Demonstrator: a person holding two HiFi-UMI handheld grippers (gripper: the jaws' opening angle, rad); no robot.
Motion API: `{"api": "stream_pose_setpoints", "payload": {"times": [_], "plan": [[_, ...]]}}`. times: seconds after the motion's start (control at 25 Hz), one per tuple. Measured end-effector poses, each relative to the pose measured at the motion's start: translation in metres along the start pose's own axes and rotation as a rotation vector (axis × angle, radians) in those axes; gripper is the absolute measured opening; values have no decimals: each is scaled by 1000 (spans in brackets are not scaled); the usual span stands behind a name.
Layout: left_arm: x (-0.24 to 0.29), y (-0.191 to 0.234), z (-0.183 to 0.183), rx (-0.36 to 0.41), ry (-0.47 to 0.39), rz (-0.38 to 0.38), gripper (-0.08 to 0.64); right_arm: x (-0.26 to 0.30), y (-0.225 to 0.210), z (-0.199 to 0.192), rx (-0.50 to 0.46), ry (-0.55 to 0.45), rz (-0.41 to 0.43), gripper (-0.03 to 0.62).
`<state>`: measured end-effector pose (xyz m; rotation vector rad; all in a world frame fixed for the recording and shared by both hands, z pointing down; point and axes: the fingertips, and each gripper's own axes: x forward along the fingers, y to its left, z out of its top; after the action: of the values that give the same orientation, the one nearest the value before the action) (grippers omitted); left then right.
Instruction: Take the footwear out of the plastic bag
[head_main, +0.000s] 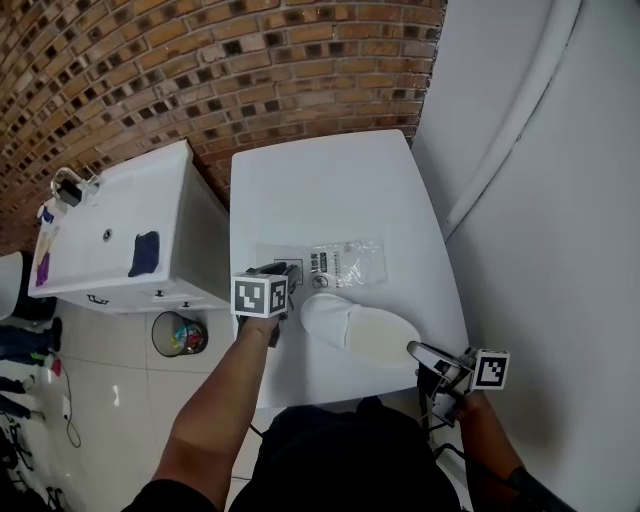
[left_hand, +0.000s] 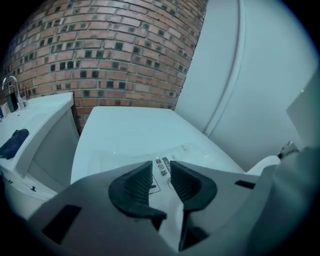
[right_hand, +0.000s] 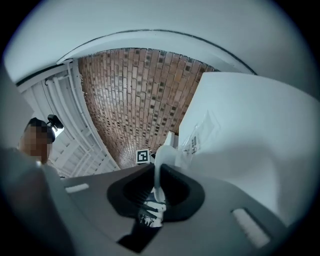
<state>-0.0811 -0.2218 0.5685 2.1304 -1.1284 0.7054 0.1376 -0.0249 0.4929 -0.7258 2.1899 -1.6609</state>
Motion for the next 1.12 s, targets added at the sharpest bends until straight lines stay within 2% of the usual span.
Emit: {"api": "stream_pose_setpoints", "payload": {"times": [0.2,0.36,0.56,0.68,0.92,1.04,1.12], "plan": [[-33,3,-5,-2,-35,26,81,27,-14,-17,102,23,43,38],[-60,0,-19,29,-42,19,49,49,-27,-27,121,17,35,37],[-91,-5,-49,5,-34,-2,17,66,-60,-30,78,39,-62,35],[-103,-16,-68,-5,-18,-13,8,65,-87,-35,83,95,-211,42],[-120,-30,-101,-8,10,-6,8,68,-105,-37,-54,245,-310,69],[-124,-33,-114,-42,11,8,8,66,-117,-42,-127,334,-391,86],[-126,-38,-120,-70,9,8,8,63,-125,-45,-211,408,-454,103]]}}
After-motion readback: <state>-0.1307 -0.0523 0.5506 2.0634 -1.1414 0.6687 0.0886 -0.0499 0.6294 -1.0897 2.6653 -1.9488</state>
